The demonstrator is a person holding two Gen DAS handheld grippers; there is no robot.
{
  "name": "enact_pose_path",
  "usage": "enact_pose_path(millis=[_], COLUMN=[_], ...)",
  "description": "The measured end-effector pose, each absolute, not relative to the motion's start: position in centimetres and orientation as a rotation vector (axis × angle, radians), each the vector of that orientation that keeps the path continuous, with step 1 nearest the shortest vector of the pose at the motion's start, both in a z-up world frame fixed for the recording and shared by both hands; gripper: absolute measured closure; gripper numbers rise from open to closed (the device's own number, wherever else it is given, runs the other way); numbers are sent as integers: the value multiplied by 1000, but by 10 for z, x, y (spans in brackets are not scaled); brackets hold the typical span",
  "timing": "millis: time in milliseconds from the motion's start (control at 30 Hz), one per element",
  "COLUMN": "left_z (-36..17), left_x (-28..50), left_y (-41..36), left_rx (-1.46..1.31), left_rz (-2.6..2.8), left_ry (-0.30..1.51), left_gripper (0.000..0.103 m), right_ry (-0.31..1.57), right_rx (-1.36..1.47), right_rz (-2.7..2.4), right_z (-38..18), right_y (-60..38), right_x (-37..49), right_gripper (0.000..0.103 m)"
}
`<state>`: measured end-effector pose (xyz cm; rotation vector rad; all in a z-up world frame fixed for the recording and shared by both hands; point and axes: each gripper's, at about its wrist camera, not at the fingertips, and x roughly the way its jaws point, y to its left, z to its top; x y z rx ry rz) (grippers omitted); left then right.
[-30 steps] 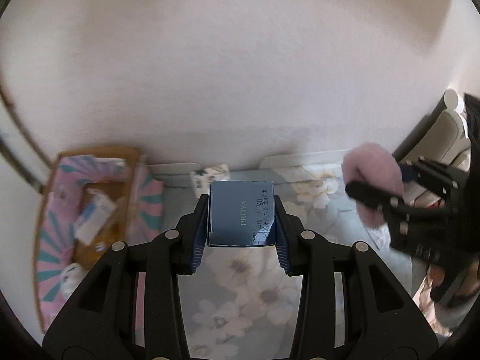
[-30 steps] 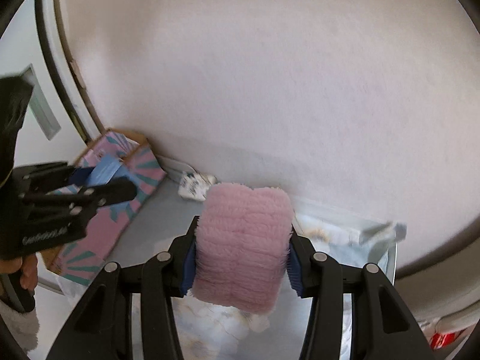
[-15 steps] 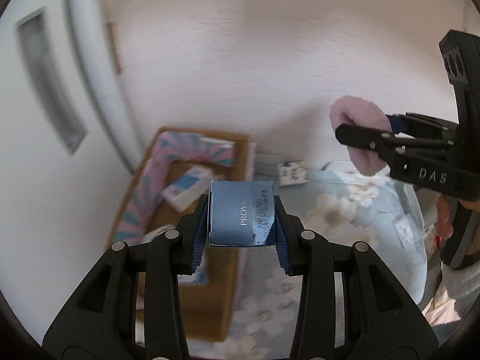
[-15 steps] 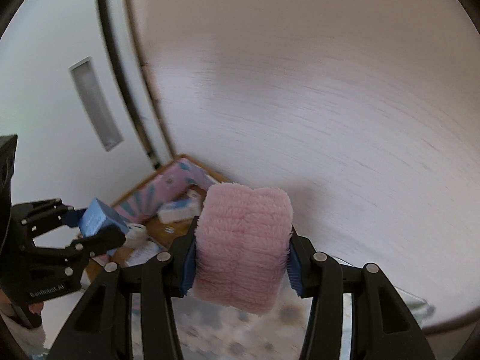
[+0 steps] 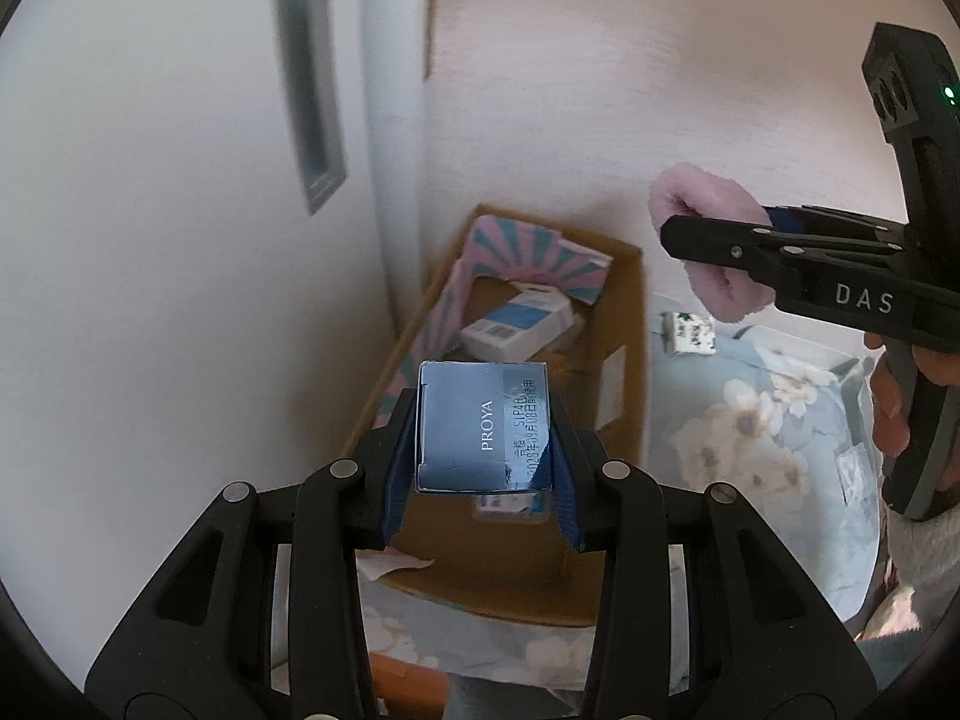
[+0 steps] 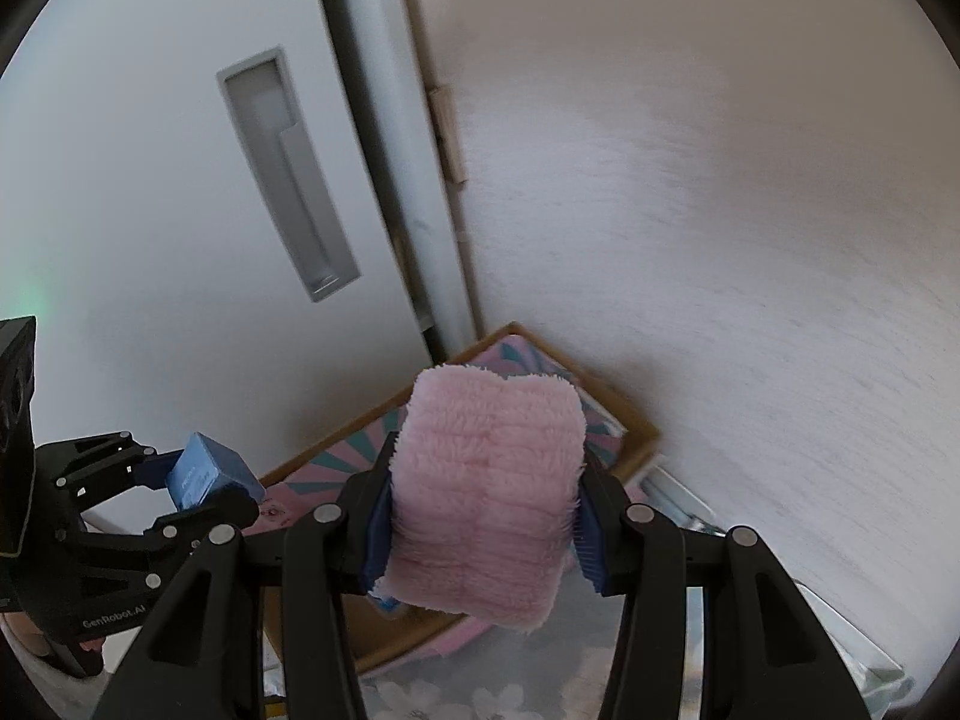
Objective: Organize objects
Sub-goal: 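Carry blue cube with left tool while right tool carries pink towel to cardboard box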
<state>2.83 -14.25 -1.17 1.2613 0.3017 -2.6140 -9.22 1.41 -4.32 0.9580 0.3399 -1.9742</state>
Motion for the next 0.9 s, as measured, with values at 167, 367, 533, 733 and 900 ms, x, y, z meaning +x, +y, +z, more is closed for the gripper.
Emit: enact_pose_path(millis=[167, 367, 533, 733, 900], left_z=[-24, -42, -60, -83, -104], left_x=[31, 24, 17, 7, -1], left_y=[-158, -165, -167, -157, -144], left_rx=[1283, 1335, 1402, 1503, 1579], left_rz=[-2601, -2601, -2610, -2636, -2659], left_ry=[329, 342, 336, 305, 256], left_gripper=[67, 67, 67, 67, 67], right_ry=[372, 410, 450, 489, 517], right_rx=[979, 1018, 1049, 1115, 1164], right_rz=[-1937, -1904, -1877, -1826, -1786], right_z=[-54, -74, -94, -131, -161], right_y=[-16, -52, -78, -107, -121], right_x=[-93, -99, -106, -118, -127], right_gripper=[58, 58, 58, 58, 58])
